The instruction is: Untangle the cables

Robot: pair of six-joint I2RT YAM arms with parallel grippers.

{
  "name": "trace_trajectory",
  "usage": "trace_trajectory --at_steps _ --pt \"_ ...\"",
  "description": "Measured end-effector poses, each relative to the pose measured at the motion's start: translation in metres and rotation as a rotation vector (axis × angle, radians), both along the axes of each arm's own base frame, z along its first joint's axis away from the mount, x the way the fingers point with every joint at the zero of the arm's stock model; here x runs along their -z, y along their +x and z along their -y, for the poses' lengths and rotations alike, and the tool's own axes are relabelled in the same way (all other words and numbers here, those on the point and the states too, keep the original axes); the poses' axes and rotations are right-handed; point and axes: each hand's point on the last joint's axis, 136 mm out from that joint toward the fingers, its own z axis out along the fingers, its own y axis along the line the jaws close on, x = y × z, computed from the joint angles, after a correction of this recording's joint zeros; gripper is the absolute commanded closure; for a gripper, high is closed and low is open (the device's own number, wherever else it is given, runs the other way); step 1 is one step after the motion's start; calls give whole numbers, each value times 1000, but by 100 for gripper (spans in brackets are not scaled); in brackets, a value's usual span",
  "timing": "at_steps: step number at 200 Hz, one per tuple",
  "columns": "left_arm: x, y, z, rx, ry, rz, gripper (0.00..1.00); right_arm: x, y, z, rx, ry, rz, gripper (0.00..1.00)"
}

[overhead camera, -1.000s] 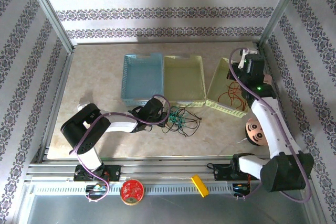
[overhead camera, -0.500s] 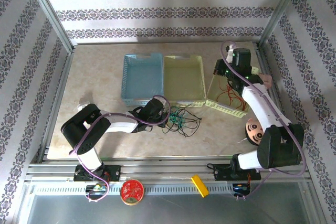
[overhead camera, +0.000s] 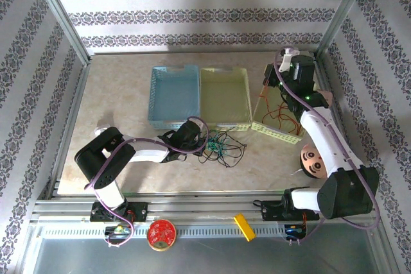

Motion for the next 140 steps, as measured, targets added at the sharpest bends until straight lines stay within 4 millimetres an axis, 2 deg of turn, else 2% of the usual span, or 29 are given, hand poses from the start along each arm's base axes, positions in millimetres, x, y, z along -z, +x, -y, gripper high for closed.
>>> trace_trajectory --at_steps 55,74,98,121,126,140 --pt "0 0 0 1 2 -3 100 49 -11 77 351 -71 -130 100" --pt "0 0 0 1 4 -4 100 67 -18 92 420 -75 -180 100" --pt "0 0 1 2 7 -8 100 97 -18 93 436 -58 -267 96" --pt "0 1 1 4 12 -10 100 141 -17 82 408 -3 -402 92" --pt "0 1 1 5 14 -11 100 150 -18 80 405 11 -432 87" --pt "0 1 1 7 17 -11 100 171 -23 74 397 46 -499 65"
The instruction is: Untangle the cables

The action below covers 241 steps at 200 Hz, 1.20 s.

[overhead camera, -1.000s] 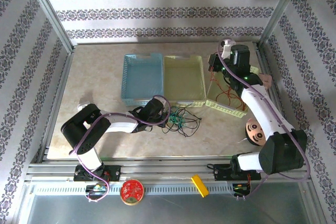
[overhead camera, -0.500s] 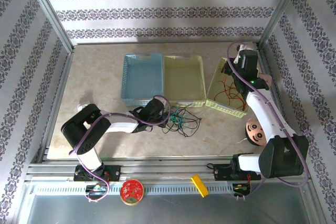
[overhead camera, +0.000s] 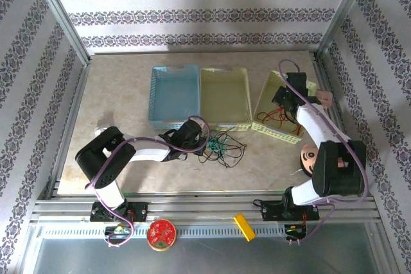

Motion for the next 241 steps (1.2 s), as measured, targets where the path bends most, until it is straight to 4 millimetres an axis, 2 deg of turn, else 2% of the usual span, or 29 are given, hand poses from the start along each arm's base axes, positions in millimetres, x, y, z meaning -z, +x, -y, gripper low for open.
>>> trace_trajectory --at_steps 7,17,36,61,88,105,116,131,145,162,177,195,241 --pt "0 0 0 1 0 0 100 6 -5 -2 4 17 -22 58" --pt "0 0 0 2 0 -2 100 11 -11 -3 12 31 -48 54" --pt "0 0 0 3 0 -2 100 6 -17 -2 29 37 -49 50" --pt "0 0 1 3 -1 -3 100 -20 -30 4 64 21 15 48" --pt "0 0 1 3 -1 -3 100 -50 -58 13 104 -6 100 47" --pt "0 0 1 4 -1 -3 100 -60 -76 14 110 -15 124 50" --pt "0 -1 1 5 -2 -4 100 -65 -85 9 82 -11 141 50" --pt "-1 -1 1 5 -3 -4 100 -67 -97 -15 -26 25 161 50" --pt "-1 0 1 5 -4 -4 100 -61 -109 -58 -212 84 146 50" --pt "-1 0 3 8 -7 -4 100 -42 -132 -115 -455 150 76 50" --pt "-2 0 4 10 -7 -4 100 -20 -157 -149 -620 175 -13 50" --pt "-2 0 5 11 -7 -4 100 3 -181 -167 -735 167 -126 50" --pt "-2 0 5 12 -7 -4 100 36 -204 -175 -788 163 -302 52"
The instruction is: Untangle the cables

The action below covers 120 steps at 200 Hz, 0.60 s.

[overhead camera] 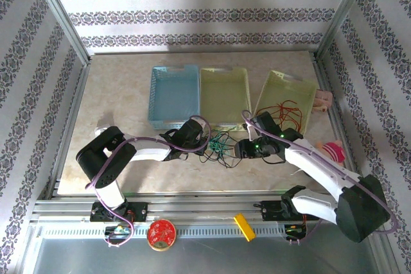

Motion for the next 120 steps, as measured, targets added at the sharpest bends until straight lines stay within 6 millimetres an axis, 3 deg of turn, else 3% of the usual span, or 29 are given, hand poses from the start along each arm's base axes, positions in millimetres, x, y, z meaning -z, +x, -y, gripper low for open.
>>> trace_trajectory --at_steps 8,25,35,66,86,120 --pt "0 0 0 0 0 0 100 4 -4 -1 -11 -10 -15 58" --pt "0 0 0 0 0 0 100 10 -9 -2 -22 -31 -38 89" --pt "0 0 0 0 0 0 100 12 -10 0 -25 -48 -36 100" --pt "0 0 0 -1 1 0 100 3 -1 15 15 -110 50 100" --pt "0 0 0 0 2 -1 100 -32 15 26 72 -121 210 100" --pt "1 -1 0 1 2 -3 100 -126 44 56 245 -118 562 100"
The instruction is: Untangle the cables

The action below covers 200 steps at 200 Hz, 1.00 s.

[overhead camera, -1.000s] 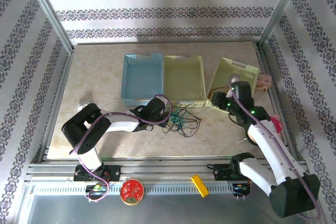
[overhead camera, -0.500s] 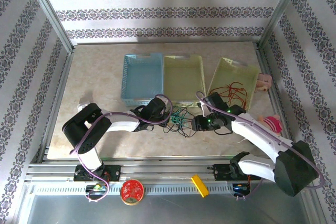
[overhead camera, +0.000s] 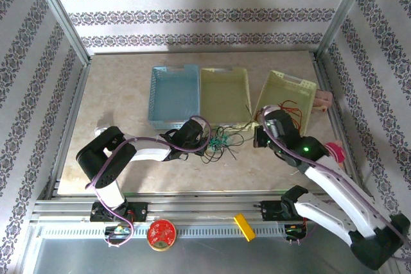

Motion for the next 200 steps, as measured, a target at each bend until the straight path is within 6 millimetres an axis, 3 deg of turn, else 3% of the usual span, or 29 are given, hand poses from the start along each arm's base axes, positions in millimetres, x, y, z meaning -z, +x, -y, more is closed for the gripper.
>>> trace_trajectory --at_steps 64,81,100,127,162,182,200 --pt "3 -2 -2 0 3 -3 100 -125 -4 77 336 21 477 100" --pt "3 -2 -2 0 0 1 100 -153 -9 89 392 50 576 100" --pt "3 -2 -2 0 -4 5 100 -172 -9 90 398 75 640 100" --pt "3 -2 -2 -3 -12 10 100 -181 6 75 333 93 652 100" --pt "3 -3 -2 -10 -16 11 100 -183 50 46 243 135 619 100" --pt "3 -4 -3 -10 -15 12 100 -174 80 30 204 158 577 100" --pt "2 -4 -3 -10 -15 12 100 -151 109 10 155 162 504 100"
